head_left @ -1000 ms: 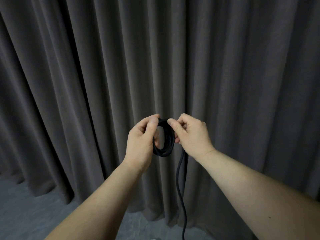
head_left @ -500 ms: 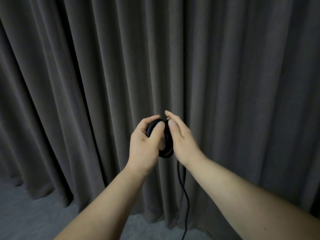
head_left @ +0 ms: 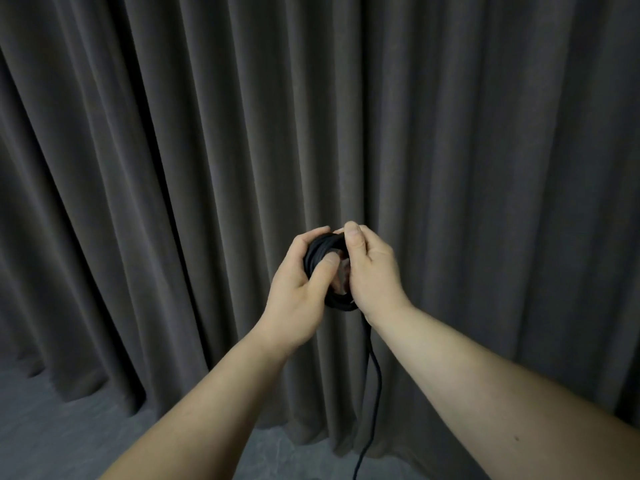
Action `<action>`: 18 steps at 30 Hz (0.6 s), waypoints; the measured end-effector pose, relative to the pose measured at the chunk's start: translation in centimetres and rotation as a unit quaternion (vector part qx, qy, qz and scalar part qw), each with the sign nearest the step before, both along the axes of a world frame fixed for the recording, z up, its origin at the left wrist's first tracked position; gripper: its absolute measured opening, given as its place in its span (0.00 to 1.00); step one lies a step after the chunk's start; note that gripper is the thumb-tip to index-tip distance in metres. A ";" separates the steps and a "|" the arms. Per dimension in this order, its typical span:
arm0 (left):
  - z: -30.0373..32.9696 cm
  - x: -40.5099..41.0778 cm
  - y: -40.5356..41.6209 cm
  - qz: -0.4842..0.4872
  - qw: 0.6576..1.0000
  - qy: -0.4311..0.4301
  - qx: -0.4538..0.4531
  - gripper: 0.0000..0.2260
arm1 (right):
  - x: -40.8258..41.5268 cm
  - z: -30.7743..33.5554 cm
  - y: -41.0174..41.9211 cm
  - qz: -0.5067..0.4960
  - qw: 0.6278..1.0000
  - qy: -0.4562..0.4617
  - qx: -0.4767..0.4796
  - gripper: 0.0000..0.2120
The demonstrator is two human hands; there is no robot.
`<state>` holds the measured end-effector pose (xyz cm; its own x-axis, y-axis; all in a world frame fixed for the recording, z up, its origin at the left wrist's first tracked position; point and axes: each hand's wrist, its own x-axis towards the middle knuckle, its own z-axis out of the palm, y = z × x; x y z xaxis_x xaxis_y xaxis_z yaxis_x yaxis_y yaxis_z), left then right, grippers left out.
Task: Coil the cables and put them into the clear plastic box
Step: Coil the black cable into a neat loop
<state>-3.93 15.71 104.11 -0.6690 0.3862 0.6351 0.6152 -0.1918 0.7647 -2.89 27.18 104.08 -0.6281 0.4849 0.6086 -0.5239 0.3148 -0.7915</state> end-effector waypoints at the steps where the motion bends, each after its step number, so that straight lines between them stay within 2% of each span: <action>1: 0.0 0.0 0.1 -0.002 1.000 -0.020 0.015 0.12 | 0.0 -0.1 -0.1 -0.011 1.000 -0.001 0.000 0.23; 4: 0.0 0.1 0.6 -0.001 0.994 -0.078 0.071 0.10 | -0.1 -0.2 -0.4 -0.037 0.999 -0.004 -0.013 0.22; 7: 0.2 0.2 0.7 0.018 0.992 -0.084 0.096 0.09 | 0.3 0.1 -0.7 -0.059 0.998 -0.010 0.008 0.21; 11: 0.4 -0.5 0.0 0.067 0.991 -0.069 0.095 0.08 | 1.1 -0.4 0.5 -0.084 0.986 -0.005 0.140 0.17; 12: 0.4 -0.8 -0.3 0.077 0.990 -0.067 0.097 0.08 | 1.3 -0.7 0.8 -0.058 0.983 -0.014 0.171 0.20; 14: 0.6 -1.5 -0.8 0.084 0.990 -0.064 0.092 0.07 | 2.2 -1.1 1.3 0.003 0.966 -0.062 0.251 0.34; 16: 0.7 -1.7 -1.0 0.089 0.991 -0.059 0.083 0.07 | 3.2 -0.6 1.3 0.024 0.929 -0.134 0.343 0.47; 18: 0.7 -1.4 -1.0 0.094 0.992 -0.039 0.069 0.08 | 3.7 0.0 1.1 0.023 0.905 -0.177 0.387 0.55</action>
<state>-5.36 14.72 104.84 -0.7707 0.1630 0.6160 0.5893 -0.1853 0.7864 0.80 28.26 104.13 -0.8590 -0.0317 0.5111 -0.3068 0.8310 -0.4640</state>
